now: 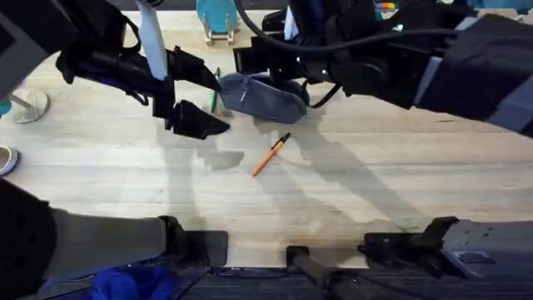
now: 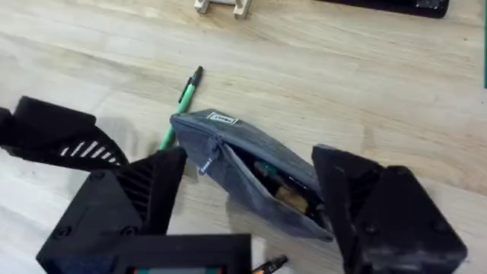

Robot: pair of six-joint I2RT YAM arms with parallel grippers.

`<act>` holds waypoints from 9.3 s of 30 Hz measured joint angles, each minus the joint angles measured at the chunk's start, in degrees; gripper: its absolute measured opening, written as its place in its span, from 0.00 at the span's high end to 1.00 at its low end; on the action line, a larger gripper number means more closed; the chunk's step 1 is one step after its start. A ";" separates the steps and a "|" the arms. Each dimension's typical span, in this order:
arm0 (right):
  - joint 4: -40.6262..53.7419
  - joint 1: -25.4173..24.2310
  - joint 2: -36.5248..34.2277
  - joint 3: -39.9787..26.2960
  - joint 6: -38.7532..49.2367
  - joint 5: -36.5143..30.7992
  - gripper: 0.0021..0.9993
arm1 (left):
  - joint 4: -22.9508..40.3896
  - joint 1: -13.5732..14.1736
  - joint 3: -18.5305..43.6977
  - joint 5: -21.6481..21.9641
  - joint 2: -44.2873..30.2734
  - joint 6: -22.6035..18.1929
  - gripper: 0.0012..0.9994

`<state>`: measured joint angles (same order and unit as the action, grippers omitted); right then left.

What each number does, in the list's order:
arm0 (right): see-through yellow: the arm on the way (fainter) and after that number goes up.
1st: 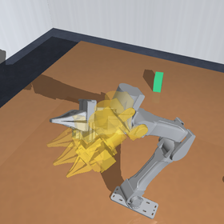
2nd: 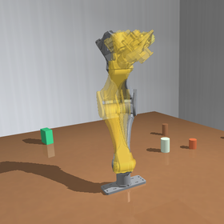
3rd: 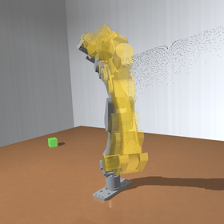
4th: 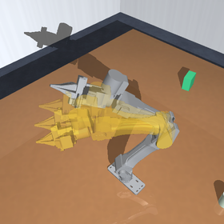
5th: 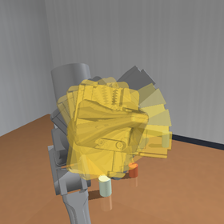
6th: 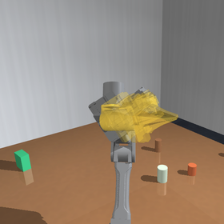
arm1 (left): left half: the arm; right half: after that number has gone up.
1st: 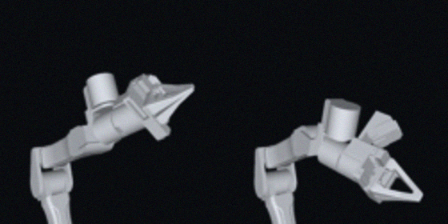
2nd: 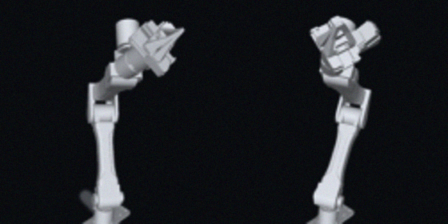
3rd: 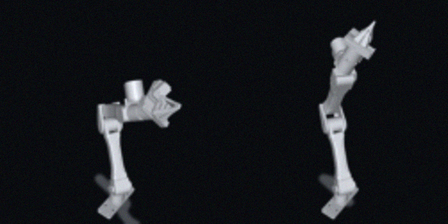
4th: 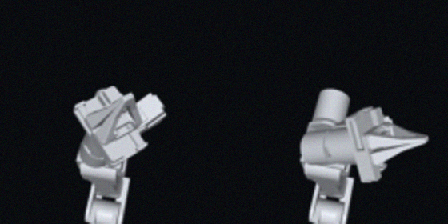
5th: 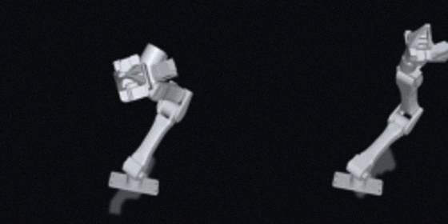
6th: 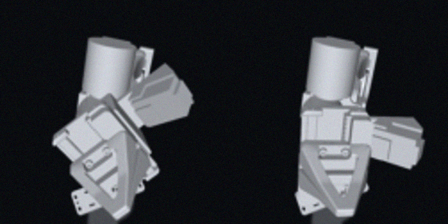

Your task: Unzip the bag, pick up the pens from the table one at a time and place them inside, then zip the bag closed.

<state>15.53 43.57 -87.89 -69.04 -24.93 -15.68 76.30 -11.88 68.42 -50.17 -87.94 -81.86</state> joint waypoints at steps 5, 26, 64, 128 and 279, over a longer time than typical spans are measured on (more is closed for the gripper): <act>1.47 -0.15 1.15 0.00 1.01 -0.01 0.00 | -2.39 0.00 0.00 0.21 -0.01 8.99 0.00; 7.26 -3.79 6.20 -0.02 1.25 -0.02 0.00 | -10.90 0.00 0.00 8.88 3.94 37.68 0.00; 29.08 -4.55 3.75 -19.93 7.13 1.27 0.28 | -12.21 0.00 0.00 21.46 32.59 53.85 0.00; 37.71 -9.83 -23.79 -28.02 54.14 21.96 0.97 | -12.21 0.00 0.00 21.46 32.59 53.88 0.00; 29.06 6.69 -16.00 -5.24 -54.09 15.85 0.02 | -13.76 0.00 0.00 21.55 32.50 53.88 0.00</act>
<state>44.59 50.26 -103.89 -74.28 -79.03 0.17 62.54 -11.88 68.42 -28.62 -55.44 -27.99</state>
